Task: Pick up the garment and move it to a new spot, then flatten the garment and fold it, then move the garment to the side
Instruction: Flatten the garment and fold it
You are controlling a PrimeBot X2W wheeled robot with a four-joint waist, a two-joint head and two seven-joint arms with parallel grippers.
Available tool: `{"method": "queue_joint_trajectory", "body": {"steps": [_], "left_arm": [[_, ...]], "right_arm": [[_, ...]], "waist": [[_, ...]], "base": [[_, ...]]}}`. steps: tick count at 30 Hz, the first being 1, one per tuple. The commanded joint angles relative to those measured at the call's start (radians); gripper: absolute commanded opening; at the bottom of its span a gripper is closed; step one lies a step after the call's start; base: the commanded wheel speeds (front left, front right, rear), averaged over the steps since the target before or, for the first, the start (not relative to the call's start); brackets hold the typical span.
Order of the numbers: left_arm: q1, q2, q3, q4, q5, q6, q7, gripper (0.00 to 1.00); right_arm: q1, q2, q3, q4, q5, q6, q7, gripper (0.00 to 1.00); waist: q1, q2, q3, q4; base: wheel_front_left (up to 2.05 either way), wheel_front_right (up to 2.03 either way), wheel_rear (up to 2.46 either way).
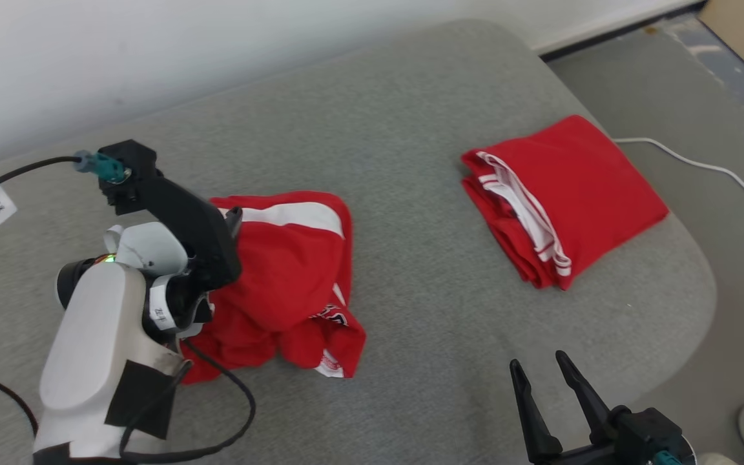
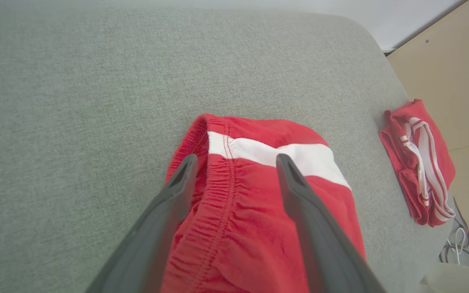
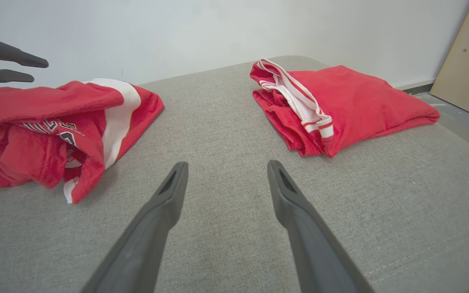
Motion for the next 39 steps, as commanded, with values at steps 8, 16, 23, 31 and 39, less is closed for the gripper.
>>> {"method": "queue_joint_trajectory", "body": {"steps": [8, 16, 23, 31, 39], "left_arm": [[-0.014, 0.052, 0.013, 0.047, 0.023, 0.060, 0.045, 1.00], [-0.014, 0.045, 0.007, 0.036, -0.009, 0.049, 0.094, 1.00], [0.022, 0.022, -0.002, 0.020, -0.047, 0.011, 0.087, 0.00], [-0.028, -0.031, -0.010, -0.024, -0.118, -0.049, -0.063, 0.00], [-0.114, -0.049, -0.089, -0.120, -0.297, -0.081, -0.231, 0.00]], "right_arm": [[-0.019, 0.009, 0.012, 0.022, 0.007, -0.003, -0.020, 1.00], [-0.017, 0.013, 0.015, 0.021, -0.001, -0.003, -0.024, 1.00], [-0.038, -0.002, 0.036, 0.028, 0.001, -0.003, -0.025, 1.00], [-0.026, -0.012, 0.022, 0.026, 0.002, -0.003, -0.025, 1.00], [-0.028, -0.021, 0.017, 0.025, -0.002, -0.003, -0.019, 1.00]], "waist": [[-0.0003, -0.0002, 0.054, -0.105], [-0.0003, -0.0002, 0.054, -0.103], [-0.0003, -0.0002, 0.041, -0.099], [-0.0003, -0.0002, 0.033, -0.058], [-0.0003, -0.0002, 0.009, 0.011]], "base": [[0.00, 0.00, 0.00], [0.00, 0.00, 0.00], [0.00, 0.00, 0.00], [0.00, 0.00, 0.00], [0.00, 0.00, 0.00]]}}
